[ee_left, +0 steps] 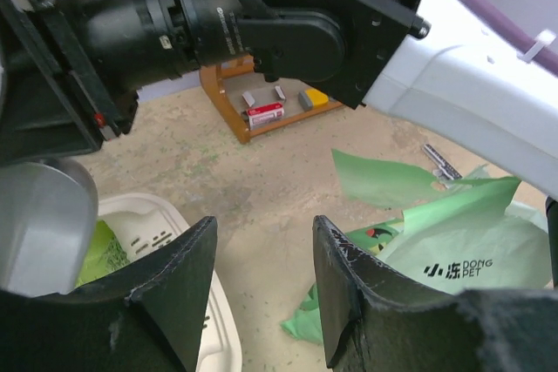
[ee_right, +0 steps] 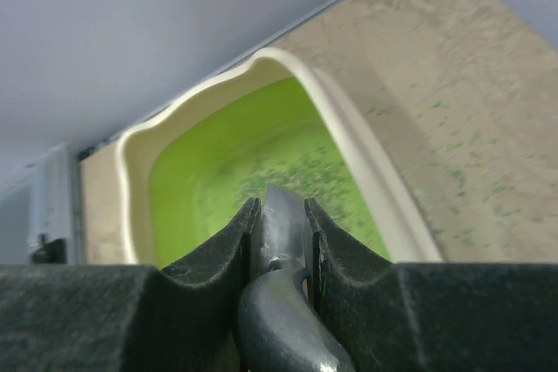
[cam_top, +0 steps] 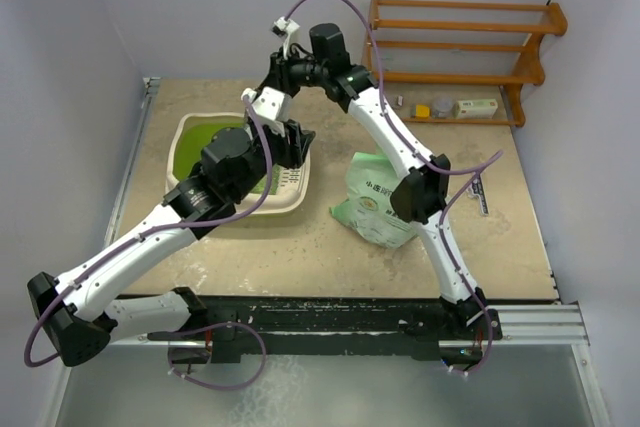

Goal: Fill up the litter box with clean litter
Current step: Pour the cat litter into the litter box.

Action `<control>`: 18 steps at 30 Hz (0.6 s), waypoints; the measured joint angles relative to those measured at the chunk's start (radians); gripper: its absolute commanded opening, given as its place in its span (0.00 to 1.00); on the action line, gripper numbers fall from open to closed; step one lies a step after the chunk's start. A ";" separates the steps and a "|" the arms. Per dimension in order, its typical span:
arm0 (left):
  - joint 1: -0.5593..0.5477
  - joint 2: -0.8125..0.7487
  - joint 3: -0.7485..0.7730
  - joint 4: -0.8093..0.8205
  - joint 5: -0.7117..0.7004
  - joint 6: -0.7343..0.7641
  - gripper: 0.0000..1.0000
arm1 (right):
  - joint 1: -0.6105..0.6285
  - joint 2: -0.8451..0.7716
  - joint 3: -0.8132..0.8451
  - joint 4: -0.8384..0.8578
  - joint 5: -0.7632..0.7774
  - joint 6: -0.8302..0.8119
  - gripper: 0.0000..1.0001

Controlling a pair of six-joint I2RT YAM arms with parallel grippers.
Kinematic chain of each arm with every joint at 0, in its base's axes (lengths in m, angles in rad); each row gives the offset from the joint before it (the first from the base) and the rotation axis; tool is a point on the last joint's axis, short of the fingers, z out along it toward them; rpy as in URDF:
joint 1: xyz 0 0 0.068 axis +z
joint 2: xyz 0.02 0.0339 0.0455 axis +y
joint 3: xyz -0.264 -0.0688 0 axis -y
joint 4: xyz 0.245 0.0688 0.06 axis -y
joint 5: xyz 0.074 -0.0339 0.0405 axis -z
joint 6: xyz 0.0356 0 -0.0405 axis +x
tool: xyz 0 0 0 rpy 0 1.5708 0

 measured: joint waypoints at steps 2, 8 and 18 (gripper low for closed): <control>0.000 -0.001 -0.021 0.010 0.004 -0.007 0.46 | 0.012 0.000 0.000 0.014 0.051 -0.056 0.00; 0.000 -0.006 -0.063 0.017 0.007 -0.010 0.45 | 0.015 0.000 0.000 0.054 0.165 -0.178 0.00; 0.000 -0.026 -0.066 -0.002 0.007 -0.005 0.55 | 0.005 -0.064 -0.083 0.042 0.293 -0.314 0.00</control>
